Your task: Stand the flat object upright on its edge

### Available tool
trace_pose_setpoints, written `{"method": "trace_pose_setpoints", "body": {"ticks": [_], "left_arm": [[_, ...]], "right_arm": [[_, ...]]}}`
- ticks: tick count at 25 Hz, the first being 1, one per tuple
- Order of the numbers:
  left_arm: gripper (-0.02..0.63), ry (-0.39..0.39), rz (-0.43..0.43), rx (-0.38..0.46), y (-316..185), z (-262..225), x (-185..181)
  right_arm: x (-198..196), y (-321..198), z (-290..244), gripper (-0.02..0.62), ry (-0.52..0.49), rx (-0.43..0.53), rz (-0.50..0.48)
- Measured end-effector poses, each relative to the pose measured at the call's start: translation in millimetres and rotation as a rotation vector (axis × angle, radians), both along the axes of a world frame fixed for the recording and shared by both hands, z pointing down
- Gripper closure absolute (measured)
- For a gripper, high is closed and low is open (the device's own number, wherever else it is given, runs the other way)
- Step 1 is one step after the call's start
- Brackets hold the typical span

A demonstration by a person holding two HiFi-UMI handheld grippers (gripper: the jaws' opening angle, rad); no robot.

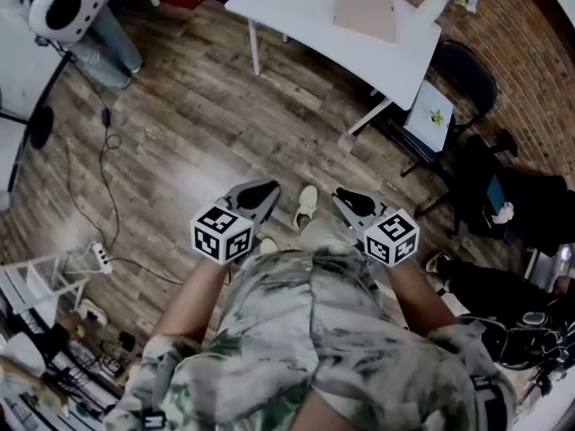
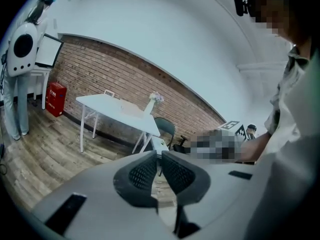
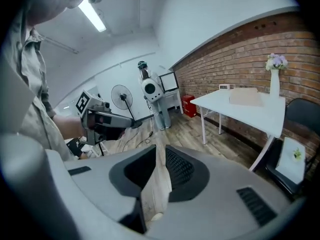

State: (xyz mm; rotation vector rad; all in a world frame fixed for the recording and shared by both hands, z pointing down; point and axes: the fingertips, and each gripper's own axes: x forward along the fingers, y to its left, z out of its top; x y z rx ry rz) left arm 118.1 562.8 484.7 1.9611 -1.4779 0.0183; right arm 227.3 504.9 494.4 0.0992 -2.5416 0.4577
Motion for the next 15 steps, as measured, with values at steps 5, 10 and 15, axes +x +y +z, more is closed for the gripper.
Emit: {"method": "trace_pose_setpoints", "body": {"ticks": [5, 10, 15], "left_arm": [[0.577, -0.016, -0.047, -0.029, -59.9, 5.5, -34.3], [0.560, -0.042, -0.057, -0.001, -133.4, -9.7, -53.9], [0.505, -0.058, -0.056, -0.007, -214.9, -7.7, -58.4]], "right_arm": [[-41.8, -68.6, 10.4, 0.505, -0.037, -0.047, -0.022], [-73.6, -142.6, 4.4, 0.496, -0.052, -0.028, -0.110], [-78.4, -228.5, 12.2, 0.483, -0.064, -0.019, -0.083]]}}
